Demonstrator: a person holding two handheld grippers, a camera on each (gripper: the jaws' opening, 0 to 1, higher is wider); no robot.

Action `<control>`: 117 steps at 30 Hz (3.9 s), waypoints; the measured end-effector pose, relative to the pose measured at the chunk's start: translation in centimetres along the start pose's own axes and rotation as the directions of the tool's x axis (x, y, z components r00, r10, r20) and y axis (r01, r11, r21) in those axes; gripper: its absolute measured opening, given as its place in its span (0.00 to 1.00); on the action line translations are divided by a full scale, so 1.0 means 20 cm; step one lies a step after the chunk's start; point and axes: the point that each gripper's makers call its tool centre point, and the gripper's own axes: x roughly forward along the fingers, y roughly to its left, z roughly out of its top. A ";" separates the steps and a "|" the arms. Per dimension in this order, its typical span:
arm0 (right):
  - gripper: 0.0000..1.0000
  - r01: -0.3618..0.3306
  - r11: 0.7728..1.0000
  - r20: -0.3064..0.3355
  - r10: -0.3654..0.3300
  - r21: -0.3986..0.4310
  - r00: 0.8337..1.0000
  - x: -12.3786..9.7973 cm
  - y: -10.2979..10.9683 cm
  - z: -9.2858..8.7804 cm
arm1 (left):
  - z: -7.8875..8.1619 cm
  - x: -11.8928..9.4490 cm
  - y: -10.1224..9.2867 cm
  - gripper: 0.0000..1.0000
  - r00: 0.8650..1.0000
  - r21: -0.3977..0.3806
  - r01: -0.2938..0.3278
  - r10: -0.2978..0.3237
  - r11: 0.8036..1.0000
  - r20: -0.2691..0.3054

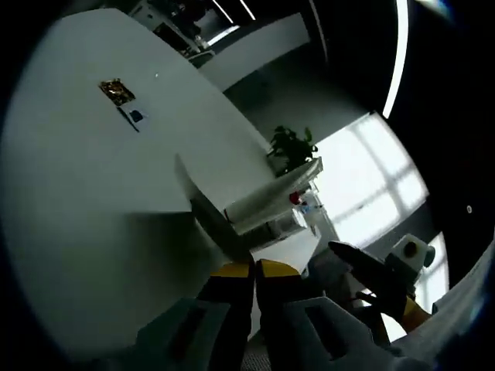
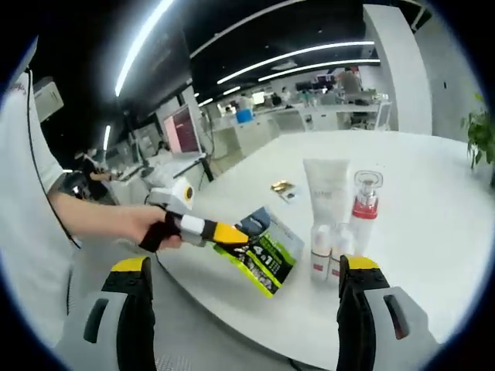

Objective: Arrange the skincare products in the storage area until every visible bottle or jar stands upright without overlapping.

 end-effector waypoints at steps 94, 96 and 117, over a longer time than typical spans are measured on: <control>0.99 -0.043 0.997 -0.026 0.041 -0.059 0.999 0.03 0.05 -0.03 | 0.07 -0.42 0.28 0.53 0.842 0.637 -0.445 0.537 0.629 0.058; 0.99 -0.041 0.998 -0.028 0.039 -0.057 0.999 0.03 0.05 -0.04 | 0.07 -0.44 0.27 0.57 0.845 0.635 -0.444 0.532 0.632 0.062; 0.97 -0.081 0.997 -0.105 0.080 -0.003 0.991 0.02 0.09 -0.09 | -0.01 -0.74 0.18 0.78 0.858 0.600 -0.450 0.506 0.662 0.086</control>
